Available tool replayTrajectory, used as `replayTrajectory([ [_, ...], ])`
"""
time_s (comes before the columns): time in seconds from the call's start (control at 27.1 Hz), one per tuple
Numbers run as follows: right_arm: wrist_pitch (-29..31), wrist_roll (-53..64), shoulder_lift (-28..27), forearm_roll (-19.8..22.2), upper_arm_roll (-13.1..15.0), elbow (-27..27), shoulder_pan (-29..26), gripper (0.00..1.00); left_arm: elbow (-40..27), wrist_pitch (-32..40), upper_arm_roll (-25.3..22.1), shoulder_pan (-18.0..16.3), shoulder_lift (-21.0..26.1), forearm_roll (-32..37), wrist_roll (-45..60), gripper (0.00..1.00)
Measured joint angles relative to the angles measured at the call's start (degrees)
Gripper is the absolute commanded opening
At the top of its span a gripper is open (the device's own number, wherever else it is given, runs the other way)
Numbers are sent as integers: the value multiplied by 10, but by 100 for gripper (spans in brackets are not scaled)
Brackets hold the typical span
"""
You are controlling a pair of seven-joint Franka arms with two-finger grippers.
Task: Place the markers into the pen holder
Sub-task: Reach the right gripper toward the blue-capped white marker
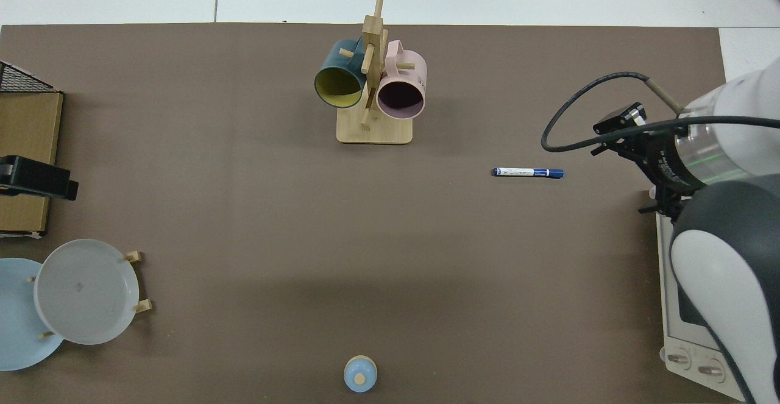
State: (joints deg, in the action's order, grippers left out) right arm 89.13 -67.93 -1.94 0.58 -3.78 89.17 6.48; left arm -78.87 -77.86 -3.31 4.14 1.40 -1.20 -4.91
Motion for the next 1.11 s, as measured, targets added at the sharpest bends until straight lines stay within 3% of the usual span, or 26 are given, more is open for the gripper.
replayTrajectory([
  [0.18, 20, -80, -18, 0, -2, 8, 1, 98, 0, 0, -1, 0, 0, 0, 0, 100],
  [0.66, 94, -156, -32, 0, 0, 55, -2, 99, 0, 0, -2, 0, 0, 0, 0, 100],
  [1.11, 265, -208, -71, -1, -2, 133, 1, 99, 0, 1, -2, 0, 0, 0, 0, 100],
])
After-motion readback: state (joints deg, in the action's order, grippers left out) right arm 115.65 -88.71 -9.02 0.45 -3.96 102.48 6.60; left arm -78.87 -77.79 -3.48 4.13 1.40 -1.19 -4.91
